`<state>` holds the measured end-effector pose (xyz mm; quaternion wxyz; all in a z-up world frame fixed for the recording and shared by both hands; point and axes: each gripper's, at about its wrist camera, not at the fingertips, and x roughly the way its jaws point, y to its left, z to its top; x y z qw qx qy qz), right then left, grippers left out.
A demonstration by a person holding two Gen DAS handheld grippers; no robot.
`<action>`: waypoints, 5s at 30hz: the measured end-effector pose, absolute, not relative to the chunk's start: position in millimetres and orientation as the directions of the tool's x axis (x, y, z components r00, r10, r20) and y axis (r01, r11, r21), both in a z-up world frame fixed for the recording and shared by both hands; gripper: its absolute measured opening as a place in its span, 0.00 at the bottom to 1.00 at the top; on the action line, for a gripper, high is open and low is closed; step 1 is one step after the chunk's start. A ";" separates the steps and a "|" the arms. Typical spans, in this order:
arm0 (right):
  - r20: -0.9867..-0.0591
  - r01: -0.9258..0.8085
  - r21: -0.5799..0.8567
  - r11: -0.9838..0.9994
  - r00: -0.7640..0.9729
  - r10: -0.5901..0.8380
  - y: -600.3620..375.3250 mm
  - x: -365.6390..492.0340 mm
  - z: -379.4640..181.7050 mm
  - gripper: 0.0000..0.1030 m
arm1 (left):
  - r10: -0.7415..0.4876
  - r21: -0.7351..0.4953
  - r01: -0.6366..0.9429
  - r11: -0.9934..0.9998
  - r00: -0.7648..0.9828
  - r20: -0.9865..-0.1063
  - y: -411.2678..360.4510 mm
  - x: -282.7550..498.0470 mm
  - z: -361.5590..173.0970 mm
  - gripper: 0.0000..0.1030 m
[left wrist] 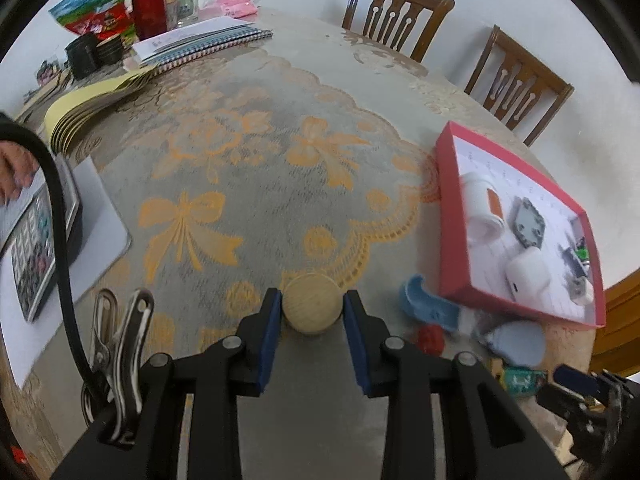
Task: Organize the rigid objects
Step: 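Grasp the round wooden disc with left tool while right grasps the light blue pouch, then carry the wooden disc with left tool over the tray while right carries the pouch, then open left tool to drop the disc onto the grey plate while right releases the pouch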
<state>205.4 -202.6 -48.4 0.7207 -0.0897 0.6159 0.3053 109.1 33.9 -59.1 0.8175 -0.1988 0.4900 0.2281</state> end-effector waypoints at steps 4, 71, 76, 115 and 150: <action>-0.943 -0.529 0.261 0.807 0.039 0.330 -183.4 207.3 -54.2 0.59 | 0.169 -0.126 -0.585 0.801 0.423 -0.890 29.8 95.3 -58.9 0.32; -0.902 -0.457 0.161 0.875 0.292 0.318 -235.6 239.0 1.7 0.77 | 0.095 -0.160 -0.412 0.897 0.534 -0.840 -69.9 163.2 -4.4 0.32; -0.897 -0.461 0.152 0.874 0.307 0.318 -248.5 256.9 5.9 0.77 | 0.066 -0.195 -0.400 0.896 0.552 -0.831 -84.5 187.5 0.1 0.32; -0.920 -0.545 0.148 0.825 0.231 0.317 -243.2 367.3 -35.4 0.77 | 0.111 -0.113 -0.445 0.889 0.447 -0.887 -102.0 281.1 -27.6 0.32; -0.882 -0.499 0.224 0.837 0.262 0.392 -255.6 352.3 -11.3 0.78 | 0.125 -0.102 -0.444 0.890 0.454 -0.882 -82.5 243.3 -3.3 0.49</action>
